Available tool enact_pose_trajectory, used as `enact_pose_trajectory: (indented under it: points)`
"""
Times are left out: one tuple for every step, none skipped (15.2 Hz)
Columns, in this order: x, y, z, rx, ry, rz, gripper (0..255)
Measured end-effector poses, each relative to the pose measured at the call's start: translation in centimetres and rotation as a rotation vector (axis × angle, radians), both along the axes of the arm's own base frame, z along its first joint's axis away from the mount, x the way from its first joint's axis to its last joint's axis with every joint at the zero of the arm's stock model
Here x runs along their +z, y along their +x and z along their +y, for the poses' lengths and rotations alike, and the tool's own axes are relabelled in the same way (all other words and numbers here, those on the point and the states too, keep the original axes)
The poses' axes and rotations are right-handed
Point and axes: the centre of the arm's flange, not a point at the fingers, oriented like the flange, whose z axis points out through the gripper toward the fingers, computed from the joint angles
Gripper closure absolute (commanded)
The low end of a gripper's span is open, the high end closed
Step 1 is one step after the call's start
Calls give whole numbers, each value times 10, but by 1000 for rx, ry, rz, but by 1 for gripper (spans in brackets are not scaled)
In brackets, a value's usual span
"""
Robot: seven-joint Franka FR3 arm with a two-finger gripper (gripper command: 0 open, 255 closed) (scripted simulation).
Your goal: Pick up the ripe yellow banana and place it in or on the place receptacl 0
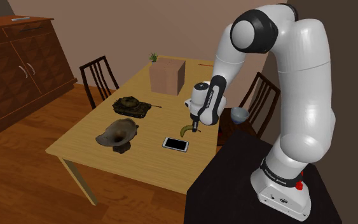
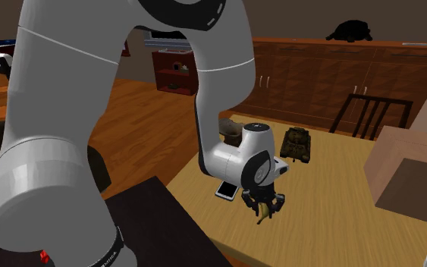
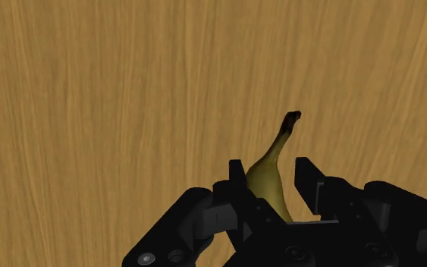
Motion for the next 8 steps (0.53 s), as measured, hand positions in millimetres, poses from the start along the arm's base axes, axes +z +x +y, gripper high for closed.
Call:
enact_pose_trajectory:
  points:
    - [0,0,0,0,0,0,255]
    - [0,0,0,0,0,0,255]
    - [0,0,-1,0,0,0,255]
    - [0,0,-1,0,0,-1,255]
    - [2,1,-1,-1,-1,-3,255]
    - [6,1,-3,-3,-1,-4,255]
    - [11,1,-4,-5,-2,-4,255]
    - [16,1,-4,-5,-2,-5,255]
